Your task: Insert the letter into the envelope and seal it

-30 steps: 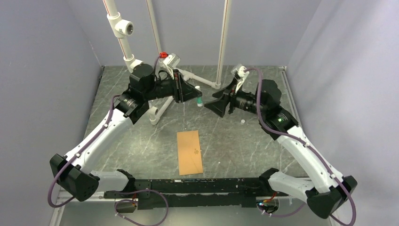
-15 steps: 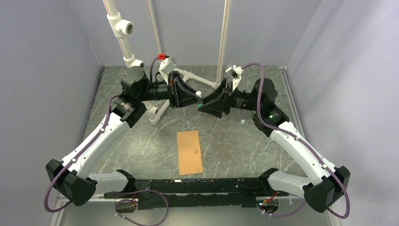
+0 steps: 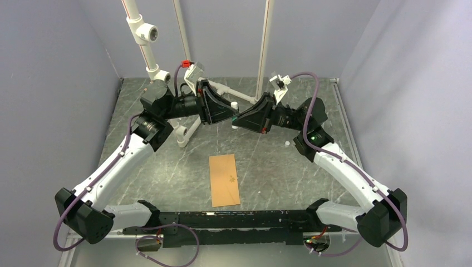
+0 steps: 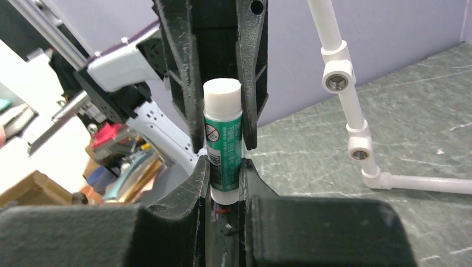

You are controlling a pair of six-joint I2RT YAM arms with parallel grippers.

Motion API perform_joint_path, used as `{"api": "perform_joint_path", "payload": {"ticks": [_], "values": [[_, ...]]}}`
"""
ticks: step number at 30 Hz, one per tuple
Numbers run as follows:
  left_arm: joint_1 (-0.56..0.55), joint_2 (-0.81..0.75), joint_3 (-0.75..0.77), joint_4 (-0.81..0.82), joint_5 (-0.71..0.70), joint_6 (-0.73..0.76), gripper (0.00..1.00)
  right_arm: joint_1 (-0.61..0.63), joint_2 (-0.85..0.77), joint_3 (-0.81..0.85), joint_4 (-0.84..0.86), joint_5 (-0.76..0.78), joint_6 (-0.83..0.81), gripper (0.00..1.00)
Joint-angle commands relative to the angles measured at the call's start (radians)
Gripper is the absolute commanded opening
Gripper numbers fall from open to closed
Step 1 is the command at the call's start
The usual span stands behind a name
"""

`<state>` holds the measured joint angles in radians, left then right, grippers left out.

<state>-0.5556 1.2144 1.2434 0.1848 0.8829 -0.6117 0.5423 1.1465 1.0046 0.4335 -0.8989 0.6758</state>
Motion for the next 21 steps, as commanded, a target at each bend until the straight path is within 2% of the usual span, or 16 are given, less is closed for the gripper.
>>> {"api": "perform_joint_path", "payload": {"ticks": [1,8,10,12,13,14,16,17,20,21], "values": [[-0.013,-0.008,-0.018,0.119,0.01,-0.04,0.35,0.0,0.012,-0.044,0.247,0.098,0.166,0.0],[-0.013,0.0,-0.055,0.194,0.036,-0.1,0.34,-0.001,0.013,-0.071,0.34,0.11,0.196,0.0],[-0.013,0.001,-0.057,0.192,0.043,-0.096,0.27,-0.001,0.015,-0.072,0.355,0.109,0.193,0.0],[-0.013,0.001,-0.055,0.178,0.044,-0.079,0.08,-0.001,0.013,-0.073,0.365,0.108,0.189,0.02],[-0.013,-0.001,-0.054,0.165,0.042,-0.065,0.03,-0.001,0.012,-0.069,0.35,0.104,0.181,0.08],[-0.013,-0.004,-0.051,0.143,0.036,-0.044,0.03,-0.001,0.008,-0.064,0.313,0.107,0.164,0.18],[-0.013,-0.01,-0.038,0.076,0.016,0.029,0.02,-0.001,-0.022,-0.051,0.186,0.142,0.088,0.46],[-0.013,-0.014,-0.03,0.028,0.008,0.079,0.02,-0.001,-0.043,-0.047,0.107,0.168,0.058,0.55],[-0.013,-0.018,0.025,-0.145,0.029,0.299,0.02,-0.01,-0.105,0.006,-0.178,0.263,-0.091,0.68],[-0.013,-0.014,0.05,-0.267,0.023,0.387,0.02,-0.015,-0.124,0.036,-0.271,0.324,-0.124,0.71]]}}
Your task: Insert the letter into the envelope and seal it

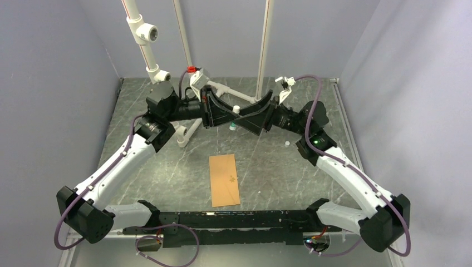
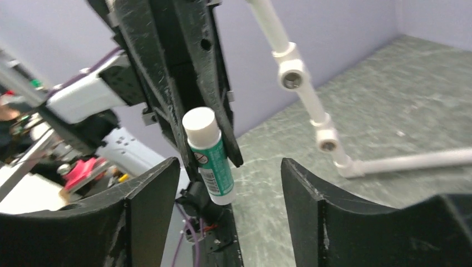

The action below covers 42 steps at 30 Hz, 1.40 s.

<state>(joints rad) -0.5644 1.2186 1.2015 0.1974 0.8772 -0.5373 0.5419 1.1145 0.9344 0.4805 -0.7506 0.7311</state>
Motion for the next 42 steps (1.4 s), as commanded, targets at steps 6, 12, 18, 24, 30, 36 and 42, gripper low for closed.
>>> {"api": "perform_joint_path", "payload": {"ticks": [6,12,18,24,30,36,42], "values": [[-0.006,0.069,0.246,-0.629,-0.058,0.691,0.02,-0.058,-0.04,0.36,-0.775,0.361,-0.154,0.75],[-0.006,0.135,0.299,-0.689,-0.179,0.797,0.02,-0.038,0.069,0.474,-0.916,0.427,0.001,0.73],[-0.007,0.178,0.328,-0.716,-0.191,0.836,0.02,0.014,0.15,0.539,-0.997,0.46,-0.019,0.7],[-0.009,0.188,0.321,-0.722,-0.162,0.84,0.03,0.039,0.186,0.521,-0.976,0.46,0.002,0.64],[-0.013,0.202,0.332,-0.734,-0.148,0.842,0.02,0.063,0.191,0.488,-0.922,0.468,0.043,0.58],[-0.02,0.209,0.336,-0.744,-0.149,0.854,0.02,0.076,0.218,0.501,-0.939,0.461,0.042,0.56],[-0.023,0.209,0.339,-0.752,-0.169,0.859,0.02,0.082,0.231,0.506,-0.94,0.439,0.043,0.29]]}}
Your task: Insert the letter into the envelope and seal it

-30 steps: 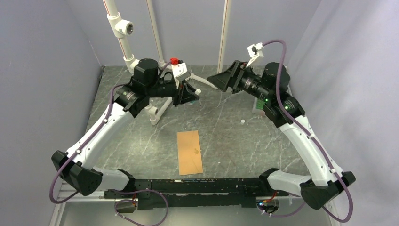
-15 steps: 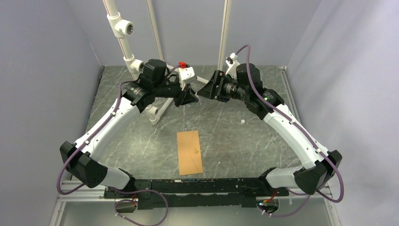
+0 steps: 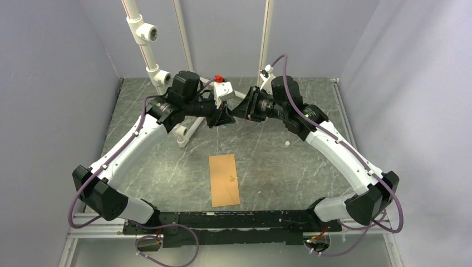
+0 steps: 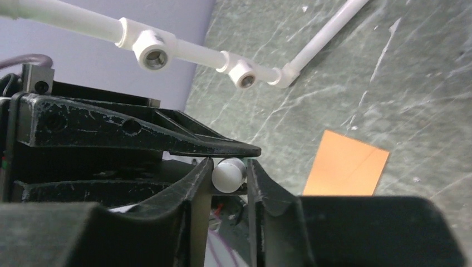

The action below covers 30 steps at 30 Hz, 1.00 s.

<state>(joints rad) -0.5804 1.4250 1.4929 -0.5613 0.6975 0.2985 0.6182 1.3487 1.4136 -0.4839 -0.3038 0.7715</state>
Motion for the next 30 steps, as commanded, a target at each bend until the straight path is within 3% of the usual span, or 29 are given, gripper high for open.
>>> {"api": "perform_joint_path", "payload": {"ticks": [1,3,5,8,12,16,23,30], "values": [[-0.006,0.001,0.049,0.008,0.008,0.024,0.02,0.006,-0.001,0.028,0.026,-0.013,0.004,0.24],[-0.007,0.001,0.049,0.007,-0.008,0.02,0.05,0.006,-0.002,0.03,0.031,-0.028,0.009,0.14],[-0.007,-0.002,0.046,0.009,-0.018,0.008,0.16,0.006,-0.014,0.022,0.041,-0.027,0.019,0.05],[-0.006,-0.009,0.035,0.007,-0.034,-0.019,0.35,-0.003,-0.038,0.021,0.041,-0.012,0.028,0.02],[-0.003,-0.028,-0.019,0.016,-0.022,-0.06,0.44,-0.031,-0.063,0.011,0.049,-0.052,0.038,0.01],[-0.004,-0.027,-0.046,0.024,0.028,-0.09,0.44,-0.052,-0.074,-0.013,0.058,-0.107,0.049,0.01],[-0.003,-0.042,-0.082,0.078,0.039,-0.134,0.33,-0.081,-0.102,-0.08,0.1,-0.165,0.076,0.01],[-0.003,-0.044,-0.098,0.141,0.056,-0.204,0.47,-0.085,-0.108,-0.117,0.138,-0.171,0.088,0.01]]}}
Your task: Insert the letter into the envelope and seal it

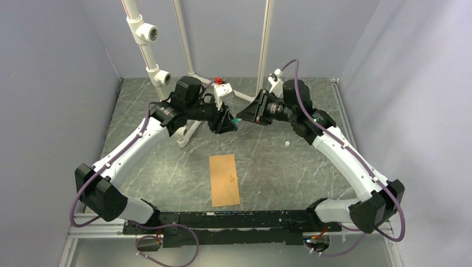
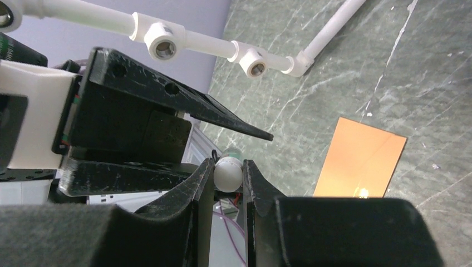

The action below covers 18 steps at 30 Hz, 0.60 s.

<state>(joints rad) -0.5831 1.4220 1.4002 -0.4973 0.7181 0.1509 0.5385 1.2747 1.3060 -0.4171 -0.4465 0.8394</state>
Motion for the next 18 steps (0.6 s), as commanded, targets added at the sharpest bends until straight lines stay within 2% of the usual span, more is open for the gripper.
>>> {"api": "perform_joint_path", "payload": {"ticks": [1,3,6,8,9,11,12,13,14,15,17,18], "values": [[0.001,-0.04,-0.008,0.075,0.035,-0.06,0.47,-0.007,-0.035,-0.014,0.078,-0.032,0.025,0.01],[0.0,-0.038,-0.014,0.075,0.04,-0.062,0.39,-0.012,-0.039,-0.023,0.09,-0.041,0.032,0.01],[0.001,-0.029,-0.018,0.073,0.061,-0.069,0.18,-0.017,-0.038,-0.031,0.099,-0.058,0.042,0.01],[-0.001,-0.019,-0.013,0.064,0.067,-0.063,0.07,-0.02,-0.041,-0.042,0.109,-0.063,0.05,0.01],[-0.001,-0.017,-0.011,0.058,0.063,-0.059,0.03,-0.022,-0.045,-0.047,0.115,-0.064,0.054,0.01],[-0.001,-0.017,-0.016,0.052,0.053,-0.053,0.02,-0.029,-0.053,-0.057,0.12,-0.064,0.059,0.04],[0.0,-0.018,-0.018,0.052,0.045,-0.051,0.02,-0.031,-0.056,-0.056,0.113,-0.06,0.056,0.1],[0.0,-0.019,-0.019,0.05,0.034,-0.05,0.02,-0.033,-0.06,-0.054,0.101,-0.045,0.05,0.22],[0.0,-0.021,-0.02,0.045,0.026,-0.048,0.03,-0.034,-0.066,-0.054,0.081,-0.022,0.029,0.43],[0.0,-0.023,-0.02,0.039,0.015,-0.043,0.02,-0.035,-0.075,-0.054,0.062,0.009,0.005,0.55],[0.0,-0.025,-0.027,0.03,-0.007,-0.04,0.02,-0.037,-0.093,-0.052,0.013,0.086,-0.056,0.69],[-0.001,-0.026,-0.032,0.027,-0.013,-0.04,0.02,-0.042,-0.101,-0.051,-0.015,0.132,-0.093,0.72]]}}
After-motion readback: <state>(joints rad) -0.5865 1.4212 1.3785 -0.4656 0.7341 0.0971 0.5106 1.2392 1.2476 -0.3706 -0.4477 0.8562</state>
